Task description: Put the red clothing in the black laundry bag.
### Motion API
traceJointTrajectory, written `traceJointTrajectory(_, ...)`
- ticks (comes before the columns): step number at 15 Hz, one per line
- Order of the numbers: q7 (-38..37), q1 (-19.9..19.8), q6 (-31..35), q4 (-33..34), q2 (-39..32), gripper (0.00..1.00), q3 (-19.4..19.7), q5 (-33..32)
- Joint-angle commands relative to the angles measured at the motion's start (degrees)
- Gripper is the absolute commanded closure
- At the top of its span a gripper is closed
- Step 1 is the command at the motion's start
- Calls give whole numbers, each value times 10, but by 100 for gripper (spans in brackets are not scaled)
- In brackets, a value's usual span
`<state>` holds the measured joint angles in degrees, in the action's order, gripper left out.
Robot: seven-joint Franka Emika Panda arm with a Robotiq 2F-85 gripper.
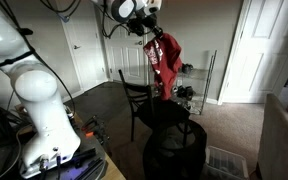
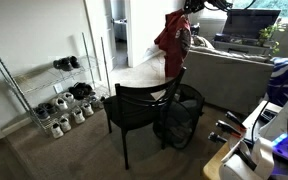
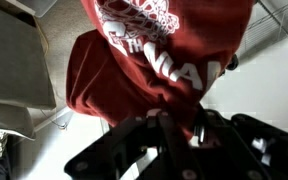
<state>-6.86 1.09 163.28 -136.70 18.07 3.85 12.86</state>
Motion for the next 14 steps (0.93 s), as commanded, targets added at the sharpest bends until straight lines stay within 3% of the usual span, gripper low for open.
traceJointTrajectory(1, -3, -5, 8, -1, 0, 79, -4, 0)
traceJointTrajectory(6, -5, -5, 11, -2, 0, 79, -4, 0)
traceJointTrajectory(7, -25, -22, 27, 11, -20, 95, -15, -17)
traceJointTrajectory(10, -64, -61, 25, 44, -58, 95, -19, -41)
traceJointTrajectory(14, -160, -132, -4, 84, -96, 95, -24, -137)
